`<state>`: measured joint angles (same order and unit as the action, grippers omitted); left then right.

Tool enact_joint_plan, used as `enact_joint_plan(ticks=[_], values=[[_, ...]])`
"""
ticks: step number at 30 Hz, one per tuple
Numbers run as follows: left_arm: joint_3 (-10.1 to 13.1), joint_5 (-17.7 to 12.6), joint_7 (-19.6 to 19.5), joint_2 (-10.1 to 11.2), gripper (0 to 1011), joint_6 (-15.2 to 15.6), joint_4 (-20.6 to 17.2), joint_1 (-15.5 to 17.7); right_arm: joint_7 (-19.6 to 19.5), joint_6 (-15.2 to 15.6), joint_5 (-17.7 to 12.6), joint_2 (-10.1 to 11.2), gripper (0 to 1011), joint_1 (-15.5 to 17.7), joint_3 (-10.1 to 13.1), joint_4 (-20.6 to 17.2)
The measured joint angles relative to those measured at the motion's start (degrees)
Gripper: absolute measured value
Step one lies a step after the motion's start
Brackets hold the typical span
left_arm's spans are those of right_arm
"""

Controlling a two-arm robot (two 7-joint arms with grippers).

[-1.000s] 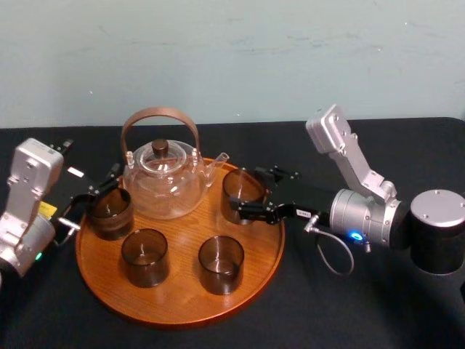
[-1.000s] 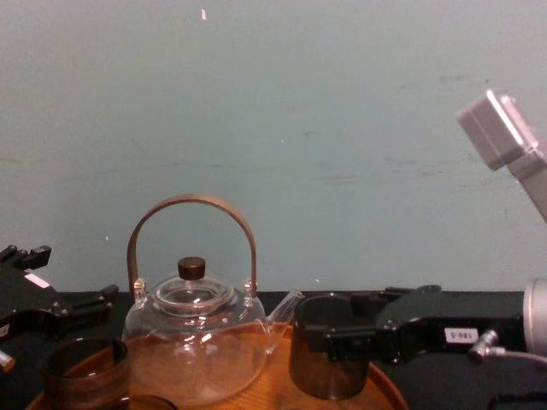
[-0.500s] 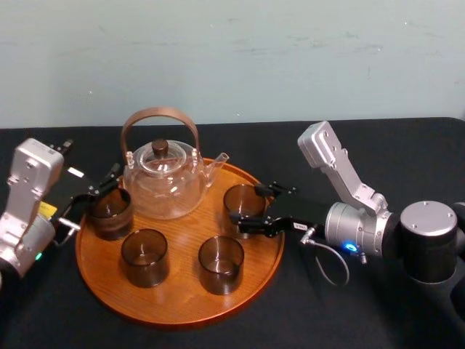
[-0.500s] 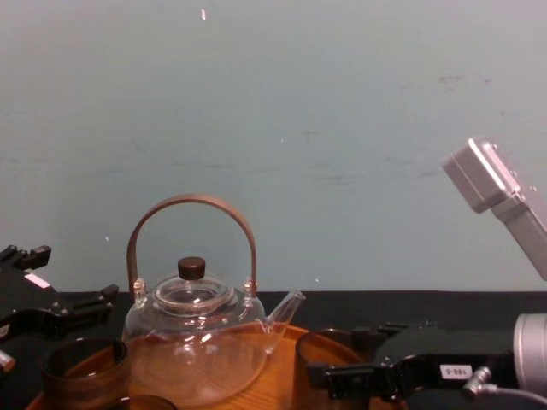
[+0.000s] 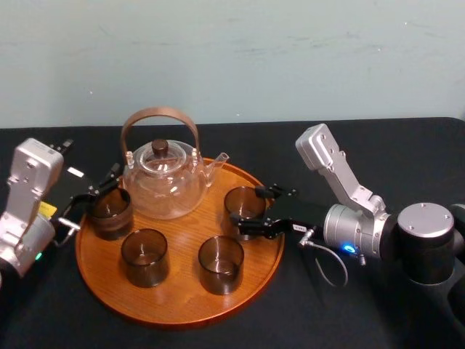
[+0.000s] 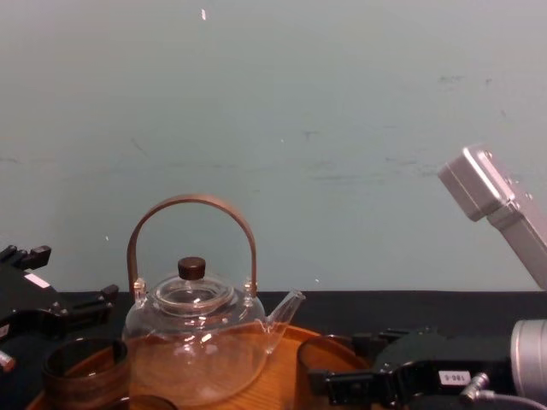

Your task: Pick up the glass from the table and place it on the tray.

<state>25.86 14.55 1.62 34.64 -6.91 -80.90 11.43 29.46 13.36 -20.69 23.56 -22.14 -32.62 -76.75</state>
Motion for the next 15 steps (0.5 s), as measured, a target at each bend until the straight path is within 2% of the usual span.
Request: enact_joint_plan(ticks=[9,15], values=[[0.0,0.0,0.0,0.0,1001,0.0,0.0,0.0,0.0,0.0,-0.1,0.0,889,0.0,0.0,0.0],[0.0,0.0,0.0,0.0,1001,0.0,0.0,0.0,0.0,0.1,-0.2,0.1,1000,0.0,0.0,-0.1]])
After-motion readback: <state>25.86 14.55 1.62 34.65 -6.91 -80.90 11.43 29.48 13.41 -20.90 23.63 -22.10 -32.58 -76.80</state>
